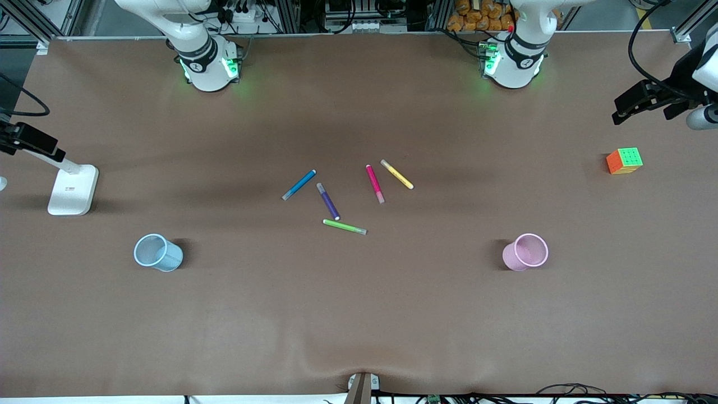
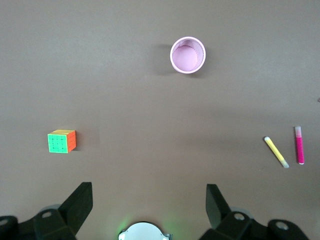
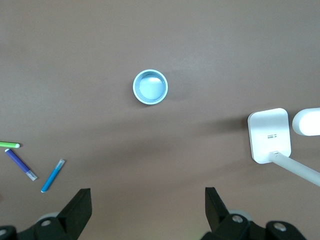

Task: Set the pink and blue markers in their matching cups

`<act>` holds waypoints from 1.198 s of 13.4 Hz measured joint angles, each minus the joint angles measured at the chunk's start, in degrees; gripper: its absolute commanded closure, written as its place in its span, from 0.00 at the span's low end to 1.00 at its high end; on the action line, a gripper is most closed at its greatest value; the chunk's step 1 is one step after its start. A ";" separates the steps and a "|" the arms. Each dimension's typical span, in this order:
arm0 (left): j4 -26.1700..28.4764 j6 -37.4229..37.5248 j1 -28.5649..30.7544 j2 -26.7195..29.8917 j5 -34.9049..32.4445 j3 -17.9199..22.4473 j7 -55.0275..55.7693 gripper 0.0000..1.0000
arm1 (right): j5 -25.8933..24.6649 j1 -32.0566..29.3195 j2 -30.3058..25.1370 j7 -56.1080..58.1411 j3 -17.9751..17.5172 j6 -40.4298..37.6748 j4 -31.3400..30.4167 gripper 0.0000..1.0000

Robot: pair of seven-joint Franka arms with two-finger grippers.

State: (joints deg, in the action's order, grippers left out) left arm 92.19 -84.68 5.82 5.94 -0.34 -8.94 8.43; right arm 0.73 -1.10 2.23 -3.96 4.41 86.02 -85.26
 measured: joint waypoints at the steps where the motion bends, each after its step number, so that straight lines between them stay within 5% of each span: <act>1: 0.00 0.00 0.01 -0.09 0.00 0.00 0.00 0.00 | 0.00 0.00 -0.07 0.00 -0.10 0.03 -0.11 0.00; 16: -3.45 -0.05 0.02 -4.84 -1.44 0.01 0.00 0.00 | -0.01 -0.07 -0.94 0.47 -0.92 0.65 -1.51 0.00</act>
State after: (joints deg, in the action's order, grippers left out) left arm 88.74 -84.73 5.84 1.10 -1.78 -8.93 8.43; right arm 0.73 -1.17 1.29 -3.49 3.49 86.67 -86.77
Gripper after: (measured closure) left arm 0.000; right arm 0.000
